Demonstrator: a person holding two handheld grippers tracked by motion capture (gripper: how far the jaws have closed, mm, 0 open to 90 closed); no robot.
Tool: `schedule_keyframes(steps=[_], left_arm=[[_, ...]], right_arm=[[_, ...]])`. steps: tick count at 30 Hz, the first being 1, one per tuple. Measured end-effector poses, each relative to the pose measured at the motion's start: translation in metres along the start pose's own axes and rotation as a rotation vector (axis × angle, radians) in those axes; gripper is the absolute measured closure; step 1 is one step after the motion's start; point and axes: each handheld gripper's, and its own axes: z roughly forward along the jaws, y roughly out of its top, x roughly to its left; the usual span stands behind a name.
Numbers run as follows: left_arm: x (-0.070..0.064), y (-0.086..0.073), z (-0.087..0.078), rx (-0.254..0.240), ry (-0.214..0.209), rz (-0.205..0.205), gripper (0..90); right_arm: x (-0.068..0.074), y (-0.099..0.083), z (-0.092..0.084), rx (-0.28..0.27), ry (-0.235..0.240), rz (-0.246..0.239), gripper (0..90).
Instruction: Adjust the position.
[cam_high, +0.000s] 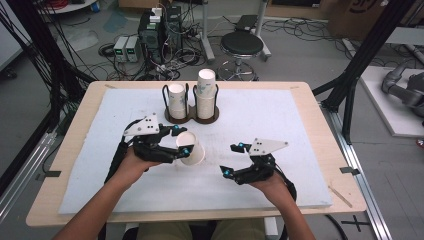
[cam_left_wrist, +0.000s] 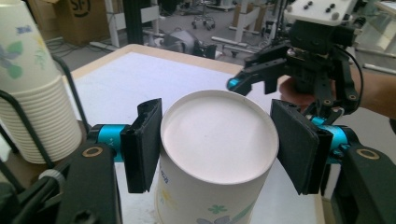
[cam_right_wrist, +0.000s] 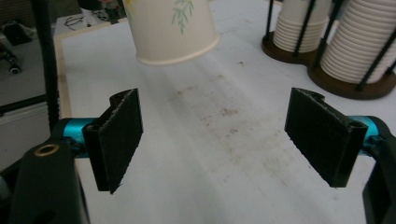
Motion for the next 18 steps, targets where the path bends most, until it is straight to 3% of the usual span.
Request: schedule_keyframes(steps=[9, 18], left_arm=[[-0.009, -0.003, 0.009, 0.025, -0.064, 0.011, 36.7], [-0.014, -0.003, 0.017, 0.033, -0.105, 0.010, 36.7]], right_arm=[[0.007, 0.012, 0.024, 0.020, 0.105, -0.056, 19.8], [0.011, 0.013, 0.034, 0.028, 0.157, -0.074, 19.7]])
